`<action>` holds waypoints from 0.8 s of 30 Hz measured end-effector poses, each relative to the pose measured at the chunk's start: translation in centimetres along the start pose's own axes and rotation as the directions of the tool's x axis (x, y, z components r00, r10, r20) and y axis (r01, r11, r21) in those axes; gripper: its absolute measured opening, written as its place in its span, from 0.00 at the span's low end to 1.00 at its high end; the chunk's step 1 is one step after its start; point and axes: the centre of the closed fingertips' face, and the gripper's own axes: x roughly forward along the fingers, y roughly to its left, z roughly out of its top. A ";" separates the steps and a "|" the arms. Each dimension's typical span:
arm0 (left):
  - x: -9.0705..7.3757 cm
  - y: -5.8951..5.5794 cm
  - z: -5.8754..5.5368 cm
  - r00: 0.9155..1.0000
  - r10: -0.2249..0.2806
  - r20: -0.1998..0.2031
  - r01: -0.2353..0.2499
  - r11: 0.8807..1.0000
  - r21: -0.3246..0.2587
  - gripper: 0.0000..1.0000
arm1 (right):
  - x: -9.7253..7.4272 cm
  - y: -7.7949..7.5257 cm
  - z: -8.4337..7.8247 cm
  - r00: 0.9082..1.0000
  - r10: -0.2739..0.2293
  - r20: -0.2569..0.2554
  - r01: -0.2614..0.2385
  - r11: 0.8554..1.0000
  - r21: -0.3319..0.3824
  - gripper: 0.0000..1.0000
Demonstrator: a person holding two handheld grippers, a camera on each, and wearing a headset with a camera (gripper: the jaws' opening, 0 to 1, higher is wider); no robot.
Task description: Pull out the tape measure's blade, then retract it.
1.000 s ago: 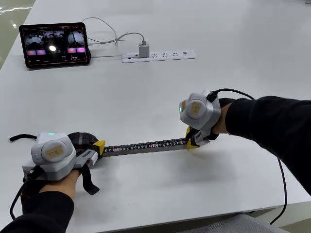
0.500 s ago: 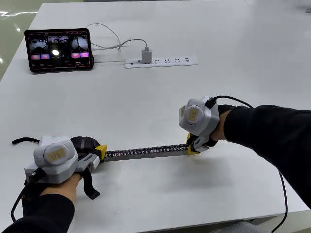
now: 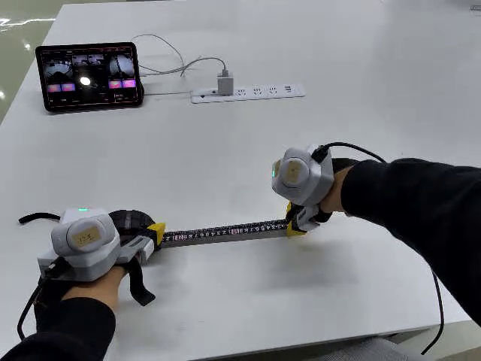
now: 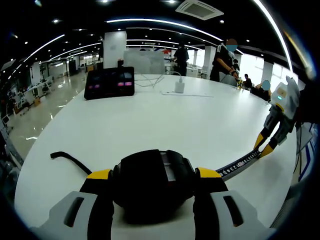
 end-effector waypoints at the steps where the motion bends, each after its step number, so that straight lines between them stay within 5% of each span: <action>1: 0.0 0.0 0.0 1.000 0.000 -0.001 0.000 1.000 0.000 0.59 | 0.0 0.0 0.0 1.000 0.000 -0.001 0.000 1.000 0.001 0.09; 24: -0.1 -0.1 0.0 1.000 0.001 -0.002 -0.001 1.000 0.002 0.60 | 0.2 0.1 0.6 1.000 -0.005 -0.014 0.005 1.000 0.017 0.09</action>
